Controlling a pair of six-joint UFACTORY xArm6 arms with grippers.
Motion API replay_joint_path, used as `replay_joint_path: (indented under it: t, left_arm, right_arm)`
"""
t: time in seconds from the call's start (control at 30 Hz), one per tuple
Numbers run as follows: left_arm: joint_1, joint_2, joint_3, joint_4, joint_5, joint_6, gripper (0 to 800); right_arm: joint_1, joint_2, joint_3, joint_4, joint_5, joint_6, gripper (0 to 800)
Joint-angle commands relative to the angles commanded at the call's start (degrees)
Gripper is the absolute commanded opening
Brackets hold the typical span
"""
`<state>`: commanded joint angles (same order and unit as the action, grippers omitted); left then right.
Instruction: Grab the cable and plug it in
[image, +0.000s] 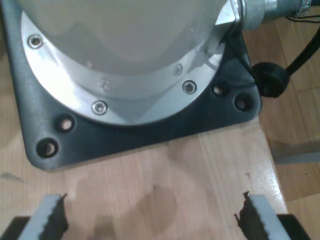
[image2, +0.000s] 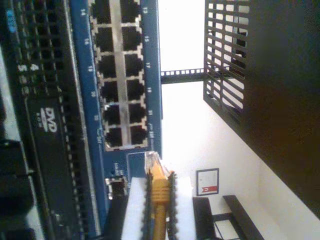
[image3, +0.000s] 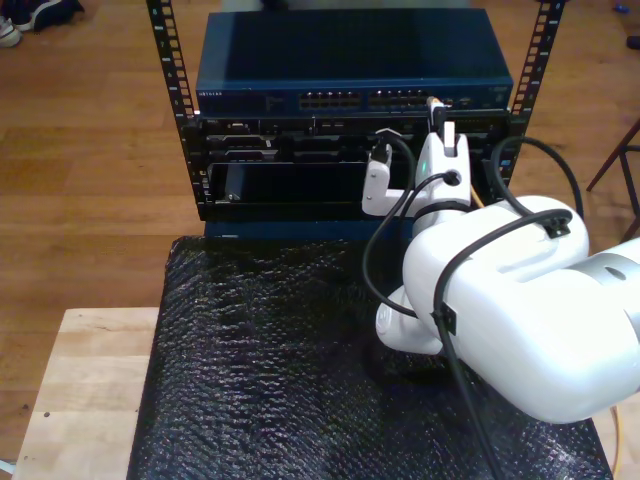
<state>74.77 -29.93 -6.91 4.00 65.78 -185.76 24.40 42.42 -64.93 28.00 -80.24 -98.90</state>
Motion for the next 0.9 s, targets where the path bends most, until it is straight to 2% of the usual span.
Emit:
replay_joint_path:
  t: [0.9]
  left_arm:
    - [0.0, -0.09, 0.0, 0.0, 0.0, 0.0, 800]
  right_arm:
    - [0.0, 1.49, -2.55, 0.0, 1.05, 0.09, 0]
